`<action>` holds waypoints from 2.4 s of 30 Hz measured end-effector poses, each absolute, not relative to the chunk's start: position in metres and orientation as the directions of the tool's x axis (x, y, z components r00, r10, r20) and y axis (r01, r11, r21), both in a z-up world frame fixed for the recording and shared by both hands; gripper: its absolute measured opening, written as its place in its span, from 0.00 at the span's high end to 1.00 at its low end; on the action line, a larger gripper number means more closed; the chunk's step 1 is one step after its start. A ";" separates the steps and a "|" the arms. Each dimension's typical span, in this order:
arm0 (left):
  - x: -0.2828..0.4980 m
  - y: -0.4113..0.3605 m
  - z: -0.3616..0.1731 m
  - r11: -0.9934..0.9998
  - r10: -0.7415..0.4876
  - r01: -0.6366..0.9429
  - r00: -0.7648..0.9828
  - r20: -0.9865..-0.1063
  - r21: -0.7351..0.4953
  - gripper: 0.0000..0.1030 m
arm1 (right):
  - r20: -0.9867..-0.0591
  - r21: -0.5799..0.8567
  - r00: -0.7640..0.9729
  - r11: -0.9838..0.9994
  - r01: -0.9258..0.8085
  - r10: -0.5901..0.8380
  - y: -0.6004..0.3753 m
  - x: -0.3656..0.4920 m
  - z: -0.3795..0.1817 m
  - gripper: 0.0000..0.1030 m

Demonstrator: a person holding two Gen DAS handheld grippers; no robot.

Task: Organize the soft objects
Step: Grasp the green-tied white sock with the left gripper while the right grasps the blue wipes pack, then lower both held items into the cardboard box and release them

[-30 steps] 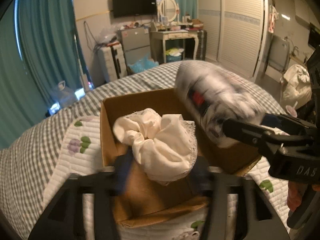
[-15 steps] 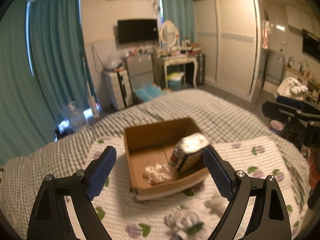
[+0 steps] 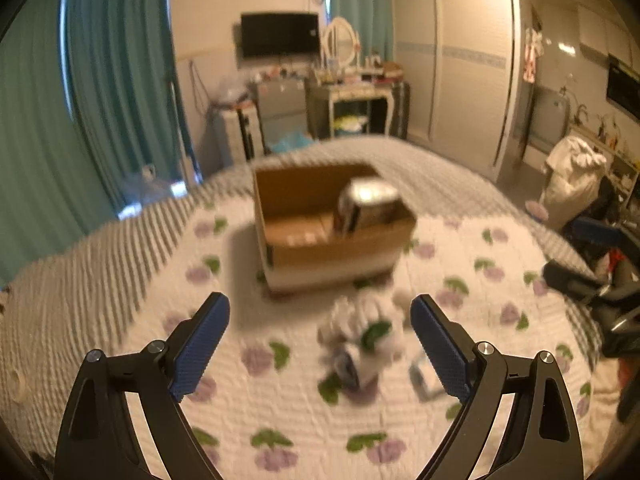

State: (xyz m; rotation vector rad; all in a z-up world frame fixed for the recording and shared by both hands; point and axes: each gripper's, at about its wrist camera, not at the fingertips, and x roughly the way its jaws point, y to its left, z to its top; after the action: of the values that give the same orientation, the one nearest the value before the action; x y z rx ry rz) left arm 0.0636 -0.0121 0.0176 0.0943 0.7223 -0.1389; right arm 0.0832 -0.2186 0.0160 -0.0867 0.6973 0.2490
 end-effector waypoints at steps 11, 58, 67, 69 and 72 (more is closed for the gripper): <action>0.071 -0.021 -0.090 0.984 -0.093 0.178 0.594 -0.799 0.018 0.09 | -0.833 -0.020 0.539 0.965 -0.260 0.128 -0.187 0.106 -0.146 0.00; 0.088 -0.046 -0.003 0.965 -0.178 0.261 0.683 -0.708 0.009 0.66 | -0.633 0.074 0.729 0.958 -0.276 0.259 -0.236 0.104 -0.015 0.28; 0.146 -0.026 0.031 0.976 -0.147 0.214 0.742 -0.654 0.024 0.66 | -0.527 0.061 0.778 0.928 -0.368 0.343 -0.210 0.170 0.053 0.28; 0.164 -0.025 0.032 0.977 -0.139 0.209 0.751 -0.646 0.032 0.66 | -0.526 0.075 0.772 0.924 -0.375 0.356 -0.202 0.195 0.057 0.28; 0.200 -0.022 0.026 0.980 -0.125 0.196 0.745 -0.655 0.035 0.66 | -0.550 0.117 0.741 0.914 -0.389 0.386 -0.189 0.238 0.052 0.28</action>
State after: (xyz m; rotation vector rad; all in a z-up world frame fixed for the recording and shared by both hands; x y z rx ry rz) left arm 0.2000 -0.0220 0.0260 0.1039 0.7092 -0.1761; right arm 0.2383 -0.1891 0.0523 -0.0058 0.6015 0.4250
